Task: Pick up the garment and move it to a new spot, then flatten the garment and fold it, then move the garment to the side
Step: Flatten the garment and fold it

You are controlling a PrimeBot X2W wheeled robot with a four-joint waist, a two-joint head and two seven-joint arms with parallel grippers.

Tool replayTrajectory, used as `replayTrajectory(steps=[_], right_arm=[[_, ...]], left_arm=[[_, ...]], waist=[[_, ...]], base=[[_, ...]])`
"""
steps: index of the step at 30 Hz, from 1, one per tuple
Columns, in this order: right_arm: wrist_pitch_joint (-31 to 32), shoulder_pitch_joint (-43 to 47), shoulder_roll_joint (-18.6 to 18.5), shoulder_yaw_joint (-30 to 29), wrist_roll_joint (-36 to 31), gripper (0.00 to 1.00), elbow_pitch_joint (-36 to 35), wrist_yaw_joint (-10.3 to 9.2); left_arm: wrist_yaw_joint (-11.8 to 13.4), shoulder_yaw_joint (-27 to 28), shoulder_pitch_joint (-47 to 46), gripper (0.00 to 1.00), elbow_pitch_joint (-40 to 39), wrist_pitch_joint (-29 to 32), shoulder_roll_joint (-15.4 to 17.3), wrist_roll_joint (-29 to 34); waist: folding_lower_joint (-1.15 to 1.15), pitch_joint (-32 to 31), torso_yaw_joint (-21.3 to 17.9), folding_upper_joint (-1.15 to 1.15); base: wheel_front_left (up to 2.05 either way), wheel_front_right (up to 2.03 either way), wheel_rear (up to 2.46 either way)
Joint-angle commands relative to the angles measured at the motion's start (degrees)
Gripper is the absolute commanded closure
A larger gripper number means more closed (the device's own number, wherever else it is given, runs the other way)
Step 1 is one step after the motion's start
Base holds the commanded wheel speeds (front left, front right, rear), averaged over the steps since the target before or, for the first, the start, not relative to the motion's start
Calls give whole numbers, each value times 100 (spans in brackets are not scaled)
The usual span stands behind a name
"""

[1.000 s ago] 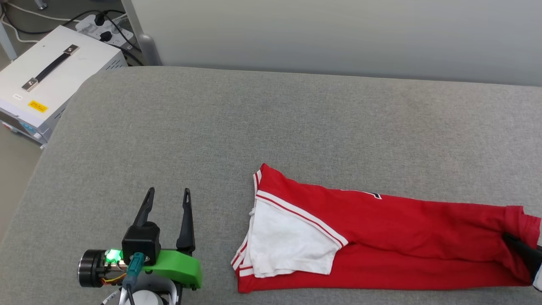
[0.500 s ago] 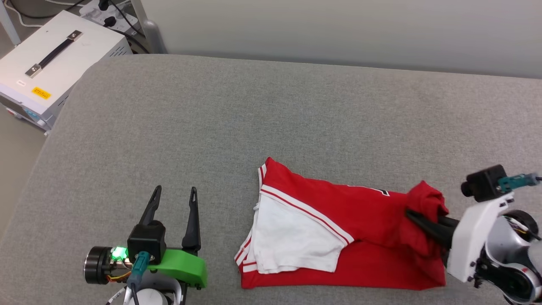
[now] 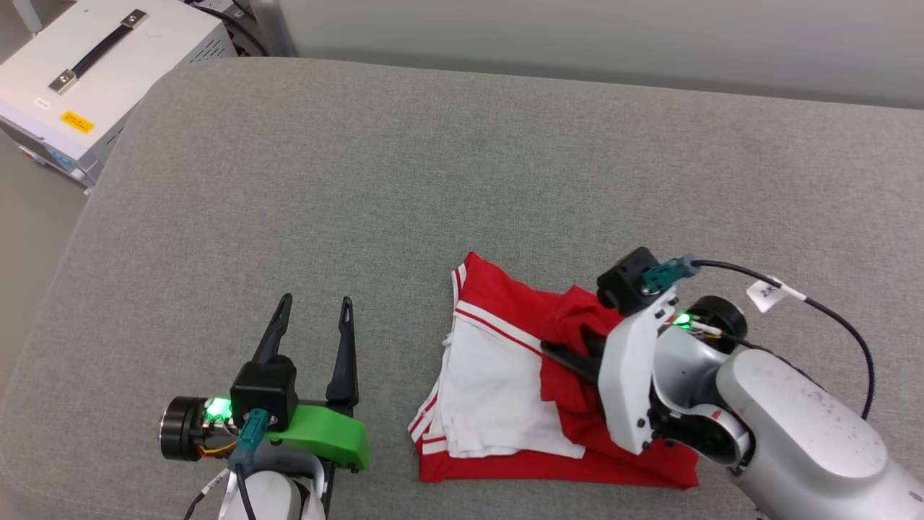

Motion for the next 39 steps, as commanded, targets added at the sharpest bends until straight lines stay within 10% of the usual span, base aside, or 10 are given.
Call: replayTrajectory(steps=[1,18,19,20,21,28,39], right_arm=[[-63,-179,139,160,6,100,146,-3],[-920,-806,846,1256,-28,100,2150,-3],[-1057,-809,855,1250,4,63,2171,-3],[-1148,-802,857,1254,46,5,2161,-3],[-1281,-805,836,1264,73,0,2113,-3],[-2298,-710,375,926,-114,0,1527,-3],[-4054,156,320,-1588,-1969,0,1200,-3]], left_arm=[[-30,28,-117,0,16,-33,-36,69],[-127,94,-274,0,74,-33,-172,158],[-129,105,-255,0,83,-33,-175,164],[-132,114,-239,0,92,-33,-177,170],[-134,130,-218,0,103,-33,-178,176],[-149,208,-61,0,95,-33,-146,233],[-155,257,187,0,-6,-33,-108,291]], waist=[[0,43,23,25],[0,216,91,25],[0,186,79,25],[0,158,71,25],[0,115,51,25],[0,-170,-99,25],[0,-478,-406,25]], base=[[0,0,0],[0,0,0],[0,0,0],[0,0,0],[0,0,0],[0,0,0],[0,0,0]])
